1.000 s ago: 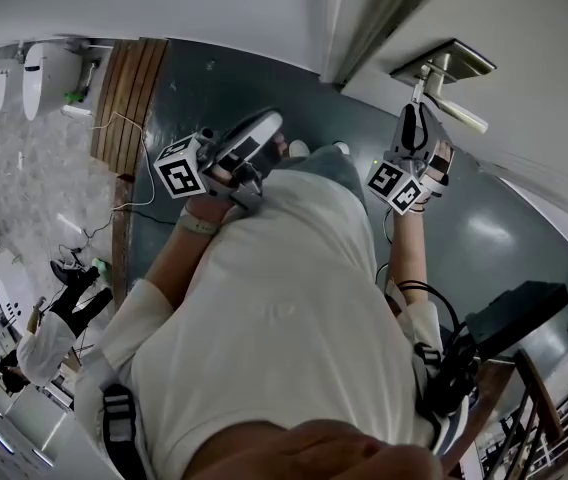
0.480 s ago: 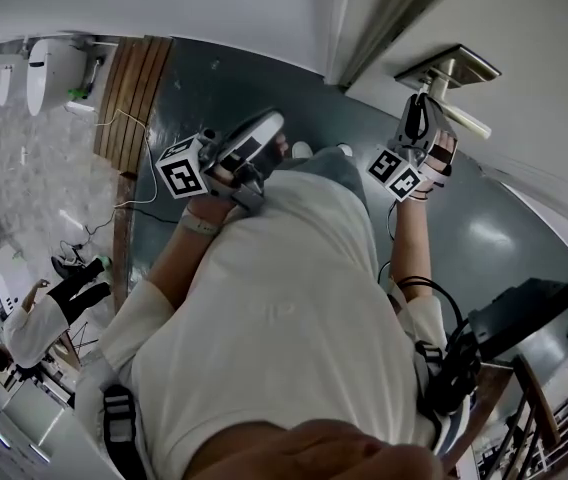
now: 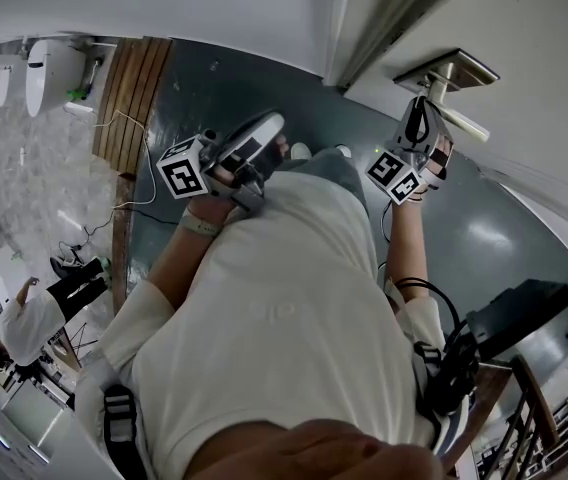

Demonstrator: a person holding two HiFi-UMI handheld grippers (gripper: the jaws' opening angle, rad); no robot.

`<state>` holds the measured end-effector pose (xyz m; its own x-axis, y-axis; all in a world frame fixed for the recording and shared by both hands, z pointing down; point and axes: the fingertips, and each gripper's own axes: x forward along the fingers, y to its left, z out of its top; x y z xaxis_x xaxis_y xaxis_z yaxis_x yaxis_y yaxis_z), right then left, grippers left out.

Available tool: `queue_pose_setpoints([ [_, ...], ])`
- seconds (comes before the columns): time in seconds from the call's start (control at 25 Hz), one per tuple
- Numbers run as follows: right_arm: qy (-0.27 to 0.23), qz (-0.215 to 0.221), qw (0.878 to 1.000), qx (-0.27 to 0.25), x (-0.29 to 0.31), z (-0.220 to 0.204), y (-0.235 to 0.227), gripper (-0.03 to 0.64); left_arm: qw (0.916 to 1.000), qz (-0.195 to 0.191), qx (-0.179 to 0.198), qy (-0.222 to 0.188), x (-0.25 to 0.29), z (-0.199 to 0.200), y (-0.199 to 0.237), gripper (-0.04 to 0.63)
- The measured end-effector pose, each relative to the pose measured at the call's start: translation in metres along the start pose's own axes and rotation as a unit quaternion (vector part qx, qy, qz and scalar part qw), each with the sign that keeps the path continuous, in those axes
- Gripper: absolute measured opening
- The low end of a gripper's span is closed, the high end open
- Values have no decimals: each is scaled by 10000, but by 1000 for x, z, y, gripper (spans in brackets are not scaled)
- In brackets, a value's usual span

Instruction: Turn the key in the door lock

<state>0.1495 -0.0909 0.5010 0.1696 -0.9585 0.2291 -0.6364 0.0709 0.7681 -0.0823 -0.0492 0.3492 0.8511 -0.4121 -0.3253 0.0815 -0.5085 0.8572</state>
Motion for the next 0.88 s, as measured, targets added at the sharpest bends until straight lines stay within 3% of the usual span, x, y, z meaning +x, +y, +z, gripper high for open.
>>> queue_pose_setpoints([
  [0.16, -35, 70, 9955, 949, 0, -3, -4, 60, 10000, -1, -37, -30, 0, -1, 1, 9],
  [0.28, -53, 148, 9847, 1734, 0, -5, -5, 60, 10000, -9, -40, -38, 1, 0, 0, 9],
  [0.4, -156, 251, 9613, 2741, 2, -4, -8, 58, 10000, -13, -55, -54, 0, 0, 0, 9],
  [0.52, -145, 348, 9259, 3759, 3, -9, -9, 55, 9999, -21, -74, -84, -1, 2, 0, 9],
  [0.6, -173, 416, 8948, 4442, 4, -13, -10, 51, 9999, -26, -89, -93, -1, 2, 1, 9],
  [0.68, -263, 508, 8531, 5186, 5, -15, -11, 50, 9999, -28, -103, -97, 0, 1, 1, 9],
  [0.88, -634, 707, 7044, 7034, 7, -20, -13, 44, 9999, -36, -128, -110, 0, 0, 3, 9],
])
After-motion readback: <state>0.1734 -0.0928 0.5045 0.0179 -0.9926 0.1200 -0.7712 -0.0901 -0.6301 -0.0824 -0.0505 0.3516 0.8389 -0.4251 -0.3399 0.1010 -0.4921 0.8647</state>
